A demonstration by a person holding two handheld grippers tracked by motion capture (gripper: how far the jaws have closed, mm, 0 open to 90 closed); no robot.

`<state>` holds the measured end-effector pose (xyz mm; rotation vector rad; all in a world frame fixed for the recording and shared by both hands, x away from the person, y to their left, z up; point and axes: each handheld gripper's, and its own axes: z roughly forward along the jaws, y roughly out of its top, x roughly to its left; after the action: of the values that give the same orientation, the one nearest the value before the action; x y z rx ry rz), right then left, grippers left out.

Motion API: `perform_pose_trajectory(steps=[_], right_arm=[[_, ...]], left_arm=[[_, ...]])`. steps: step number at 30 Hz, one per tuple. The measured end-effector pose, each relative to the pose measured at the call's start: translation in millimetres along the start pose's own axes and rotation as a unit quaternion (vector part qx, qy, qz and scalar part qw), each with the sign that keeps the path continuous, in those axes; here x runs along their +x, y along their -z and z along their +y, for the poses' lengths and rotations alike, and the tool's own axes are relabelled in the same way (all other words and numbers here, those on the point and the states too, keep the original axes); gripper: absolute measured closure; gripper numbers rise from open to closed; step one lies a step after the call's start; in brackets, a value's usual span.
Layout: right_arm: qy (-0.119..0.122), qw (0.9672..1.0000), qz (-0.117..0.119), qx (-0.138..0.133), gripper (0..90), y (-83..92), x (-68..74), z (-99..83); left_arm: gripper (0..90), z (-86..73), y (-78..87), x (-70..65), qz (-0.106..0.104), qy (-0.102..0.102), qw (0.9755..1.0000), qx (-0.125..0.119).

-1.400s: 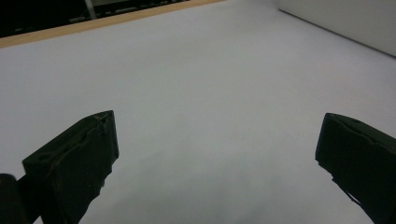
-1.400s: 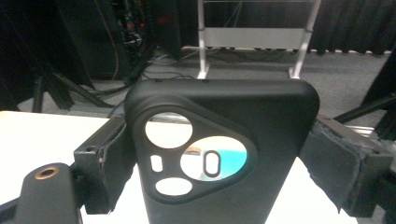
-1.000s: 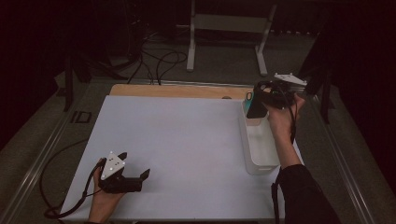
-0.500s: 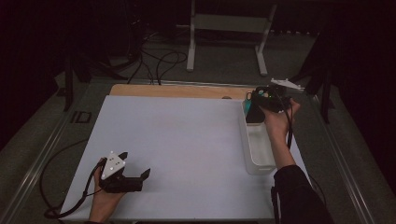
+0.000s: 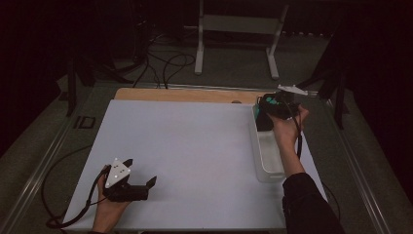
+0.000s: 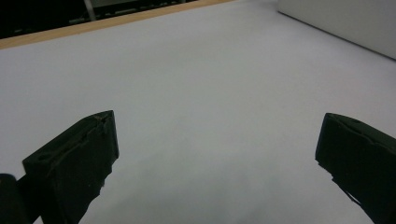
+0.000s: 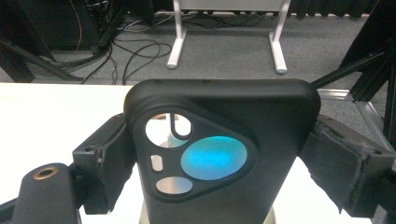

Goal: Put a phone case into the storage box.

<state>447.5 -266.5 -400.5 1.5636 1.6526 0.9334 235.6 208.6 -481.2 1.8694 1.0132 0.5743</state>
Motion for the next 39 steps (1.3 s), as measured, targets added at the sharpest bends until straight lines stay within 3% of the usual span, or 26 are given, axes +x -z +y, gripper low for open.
perform_pose_trajectory(steps=[26, 39], right_arm=[[0.003, 0.9996, -0.017, 0.022, 14.2, -23.1, 0.3, -11.4], [0.005, 0.9996, -0.019, 0.020, 13.8, -38.2, 1.3, -10.5]], left_arm=[[0.0, -0.2, 0.2, 0.2, 0.001, 0.002, 1.0000, 0.000], [0.0, -1.0, -0.2, -0.7, -0.003, 0.003, 1.0000, 0.000]])
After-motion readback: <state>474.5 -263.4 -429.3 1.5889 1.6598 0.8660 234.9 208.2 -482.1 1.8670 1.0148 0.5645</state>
